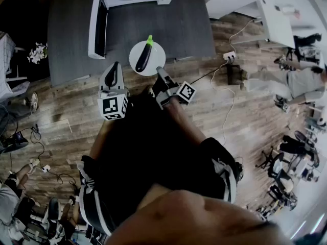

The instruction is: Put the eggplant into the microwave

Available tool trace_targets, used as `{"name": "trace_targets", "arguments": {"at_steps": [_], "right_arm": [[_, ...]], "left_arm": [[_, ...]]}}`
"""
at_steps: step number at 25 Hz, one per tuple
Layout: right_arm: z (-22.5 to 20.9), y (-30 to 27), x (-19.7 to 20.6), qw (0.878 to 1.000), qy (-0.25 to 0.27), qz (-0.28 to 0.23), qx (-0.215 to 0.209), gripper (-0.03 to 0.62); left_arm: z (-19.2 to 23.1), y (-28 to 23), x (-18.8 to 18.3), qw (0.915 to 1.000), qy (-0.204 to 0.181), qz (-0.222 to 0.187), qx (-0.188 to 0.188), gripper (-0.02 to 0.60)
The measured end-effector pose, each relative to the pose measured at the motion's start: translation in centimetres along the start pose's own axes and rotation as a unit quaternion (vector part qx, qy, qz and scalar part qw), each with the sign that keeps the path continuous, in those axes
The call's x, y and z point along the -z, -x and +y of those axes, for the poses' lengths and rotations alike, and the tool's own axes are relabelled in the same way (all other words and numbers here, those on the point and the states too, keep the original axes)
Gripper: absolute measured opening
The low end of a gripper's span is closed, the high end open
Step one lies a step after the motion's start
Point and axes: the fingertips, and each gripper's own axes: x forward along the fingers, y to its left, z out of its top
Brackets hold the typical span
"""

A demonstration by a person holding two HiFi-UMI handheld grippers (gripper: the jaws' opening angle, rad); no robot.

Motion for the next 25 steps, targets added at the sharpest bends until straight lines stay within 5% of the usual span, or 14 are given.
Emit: {"name": "trace_targets", "arguments": {"at_steps": [25], "right_arm": [[-0.7,1.4,-2.5,1.000,-0.001,0.019,0.003,0.038]], "left_arm": [[-3.1,-1.0,0.4,0.9999,-0.004,-0.002,-0.012,0.037]]}}
